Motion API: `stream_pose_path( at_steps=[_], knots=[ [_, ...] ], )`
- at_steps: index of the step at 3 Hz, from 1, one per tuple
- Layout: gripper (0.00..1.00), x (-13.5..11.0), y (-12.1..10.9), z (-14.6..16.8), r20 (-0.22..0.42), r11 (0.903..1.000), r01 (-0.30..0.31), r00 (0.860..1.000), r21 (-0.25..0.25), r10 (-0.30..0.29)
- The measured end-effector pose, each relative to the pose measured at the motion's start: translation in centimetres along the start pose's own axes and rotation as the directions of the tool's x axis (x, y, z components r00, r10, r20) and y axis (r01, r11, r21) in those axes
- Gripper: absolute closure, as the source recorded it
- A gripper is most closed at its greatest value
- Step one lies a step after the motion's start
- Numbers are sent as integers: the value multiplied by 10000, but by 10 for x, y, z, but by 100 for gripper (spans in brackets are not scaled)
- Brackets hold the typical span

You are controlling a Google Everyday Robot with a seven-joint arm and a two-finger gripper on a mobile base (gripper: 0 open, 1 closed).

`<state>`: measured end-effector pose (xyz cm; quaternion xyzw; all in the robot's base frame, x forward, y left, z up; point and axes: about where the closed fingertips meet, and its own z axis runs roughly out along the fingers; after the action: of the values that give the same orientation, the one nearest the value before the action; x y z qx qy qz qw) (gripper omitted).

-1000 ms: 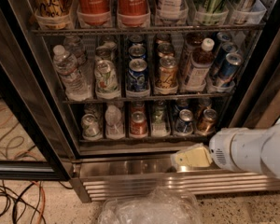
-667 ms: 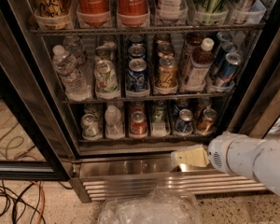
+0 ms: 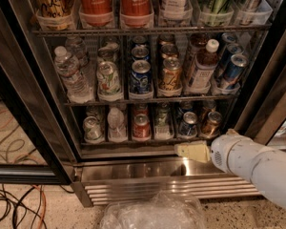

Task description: Pick orange can from bottom shelf of fridge

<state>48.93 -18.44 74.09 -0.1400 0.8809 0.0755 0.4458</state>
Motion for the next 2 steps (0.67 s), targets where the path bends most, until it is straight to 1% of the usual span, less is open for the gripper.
stream_pose_path(
  at_steps=[1, 2],
  knots=[
    [0, 0, 0, 0, 1, 10000, 0, 10000, 0, 0],
    [0, -1, 2, 7, 239, 9999, -101, 9997, -1, 101]
  ],
)
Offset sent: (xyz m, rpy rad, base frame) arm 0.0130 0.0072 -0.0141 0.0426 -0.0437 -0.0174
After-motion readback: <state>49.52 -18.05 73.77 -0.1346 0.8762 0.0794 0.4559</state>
